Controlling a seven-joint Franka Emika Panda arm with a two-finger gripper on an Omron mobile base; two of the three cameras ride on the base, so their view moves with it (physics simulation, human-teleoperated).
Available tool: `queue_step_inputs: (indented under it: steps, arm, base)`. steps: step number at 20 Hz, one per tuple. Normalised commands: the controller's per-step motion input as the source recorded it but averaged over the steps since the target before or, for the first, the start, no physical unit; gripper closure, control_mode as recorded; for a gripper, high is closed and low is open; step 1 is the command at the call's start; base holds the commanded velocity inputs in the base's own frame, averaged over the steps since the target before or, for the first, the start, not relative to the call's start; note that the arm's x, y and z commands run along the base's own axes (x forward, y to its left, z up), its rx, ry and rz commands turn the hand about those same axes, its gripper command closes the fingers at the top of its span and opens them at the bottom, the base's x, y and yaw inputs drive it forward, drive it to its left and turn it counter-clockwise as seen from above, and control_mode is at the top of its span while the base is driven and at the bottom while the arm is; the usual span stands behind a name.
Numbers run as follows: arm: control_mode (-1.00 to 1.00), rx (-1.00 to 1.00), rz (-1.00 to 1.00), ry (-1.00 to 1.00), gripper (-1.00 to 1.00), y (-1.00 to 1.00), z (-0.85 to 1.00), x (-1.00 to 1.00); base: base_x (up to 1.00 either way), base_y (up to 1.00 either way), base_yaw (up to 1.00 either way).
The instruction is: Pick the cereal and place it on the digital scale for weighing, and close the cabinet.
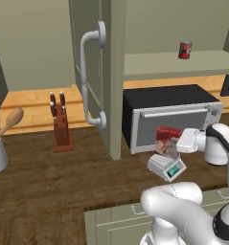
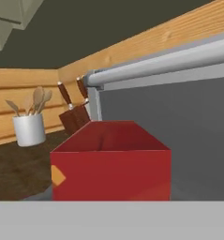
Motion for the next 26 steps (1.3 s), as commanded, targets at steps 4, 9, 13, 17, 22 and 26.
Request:
queue_step_inputs:
  steps: [4,9,13,17,22,26]
  arm:
    - [-1.0,0.0,0.0,0.0,1.0,0.0,-0.16,0.19]
    - [-1.0,0.0,0.0,0.0,1.0,0.0,-0.14,0.16]
    - [-1.0,0.0,0.0,0.0,1.0,0.0,-0.22,-0.04]
    - [-1.0,-0.03,0.0,-0.01,1.0,0.01,-0.23,-0.13]
    - [-1.0,-0.09,-0.02,0.0,1.0,0.24,-0.18,-0.01]
    - [-1.0,-0.09,-0.03,0.0,-1.0,0.18,-0.26,0.0]
  base:
    - [0.0,0.0,0.0]
    - [0.0,0.0,0.0]
    - [0.0,0.0,0.0]
    - [0.0,0.0,0.0]
    - [0.0,0.0,0.0]
    - [0.0,0.0,0.0]
